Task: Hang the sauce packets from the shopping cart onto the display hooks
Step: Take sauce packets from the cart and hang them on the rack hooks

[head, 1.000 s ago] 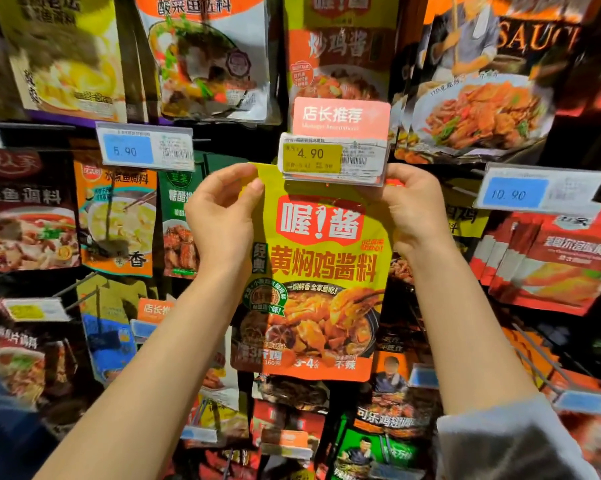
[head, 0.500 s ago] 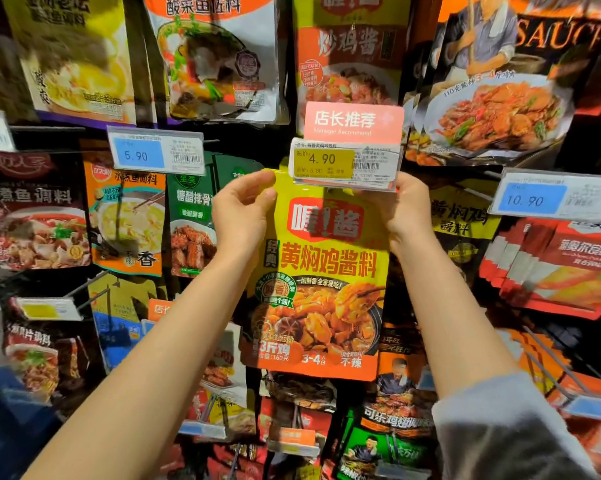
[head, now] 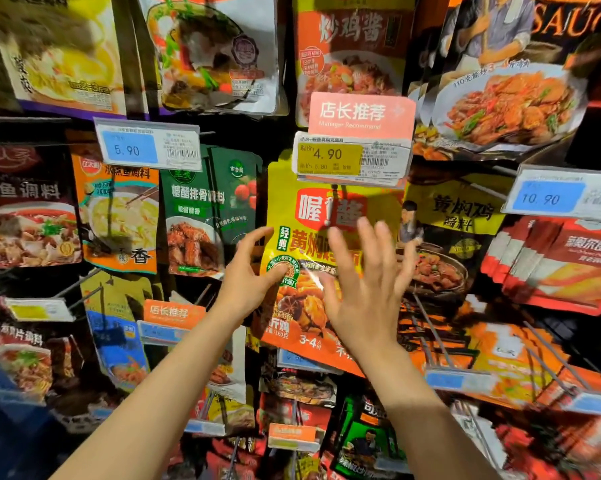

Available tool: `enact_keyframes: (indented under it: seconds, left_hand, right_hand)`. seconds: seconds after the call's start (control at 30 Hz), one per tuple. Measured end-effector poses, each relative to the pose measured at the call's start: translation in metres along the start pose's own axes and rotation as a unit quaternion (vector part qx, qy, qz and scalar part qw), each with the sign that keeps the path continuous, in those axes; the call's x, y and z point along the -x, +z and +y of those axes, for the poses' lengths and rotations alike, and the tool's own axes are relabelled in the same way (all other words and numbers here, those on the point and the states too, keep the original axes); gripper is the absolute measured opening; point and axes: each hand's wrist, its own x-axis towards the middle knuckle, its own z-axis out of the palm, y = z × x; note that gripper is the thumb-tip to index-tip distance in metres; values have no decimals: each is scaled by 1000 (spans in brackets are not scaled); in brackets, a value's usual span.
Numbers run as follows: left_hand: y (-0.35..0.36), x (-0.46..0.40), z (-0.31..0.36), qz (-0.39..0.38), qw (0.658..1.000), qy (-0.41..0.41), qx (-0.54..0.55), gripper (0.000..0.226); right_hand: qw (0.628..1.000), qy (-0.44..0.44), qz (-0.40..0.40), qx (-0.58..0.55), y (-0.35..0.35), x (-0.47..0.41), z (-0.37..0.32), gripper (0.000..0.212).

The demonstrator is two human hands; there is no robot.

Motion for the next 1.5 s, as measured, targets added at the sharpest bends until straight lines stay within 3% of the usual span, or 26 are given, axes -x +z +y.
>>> enact_keyframes:
  seconds: [0.1, 0.17, 0.33, 0.47, 0.77, 0.9, 1.1, 1.2, 1.3, 1.5]
  left_hand:
    - [-2, 2, -6, -8, 1000, -8, 16, 57]
    - [-3, 7, -10, -9, 999, 9, -36, 57]
    - [-15, 28, -17, 20, 991, 1, -131, 52]
    - [-45, 44, -18, 27, 983, 37, -178, 44]
    - [-90, 74, -6, 75, 974, 60, -203, 18]
    - [-122, 102, -14, 88, 979, 34, -182, 18]
    - [-207, 173, -34, 152, 963, -32, -219, 24]
    - [-267, 219, -43, 206, 943, -71, -251, 29]
    - [-325, 274, -56, 273, 917, -143, -252, 7]
    - [-404, 402, -59, 427, 820, -267, -272, 10]
  right_hand:
    - [995, -76, -60, 0, 10, 4, 3, 56]
    - [985, -100, -141, 8, 20, 2, 4, 63]
    - [944, -62, -319, 52, 61, -8, 13, 88]
    - [926, -8, -374, 43, 81, -14, 26, 91]
    - [911, 70, -406, 1, 69, -28, -4, 80]
    - [928, 115, -313, -167, 31, -19, -60, 55]
    - [892, 82, -256, -363, 3, -2, -194, 27]
    - [846, 34, -314, -429, -3, 7, -271, 20]
    - [778, 0, -413, -474, -7, 26, -347, 23]
    - [632, -135, -562, -516, -27, 74, -492, 22]
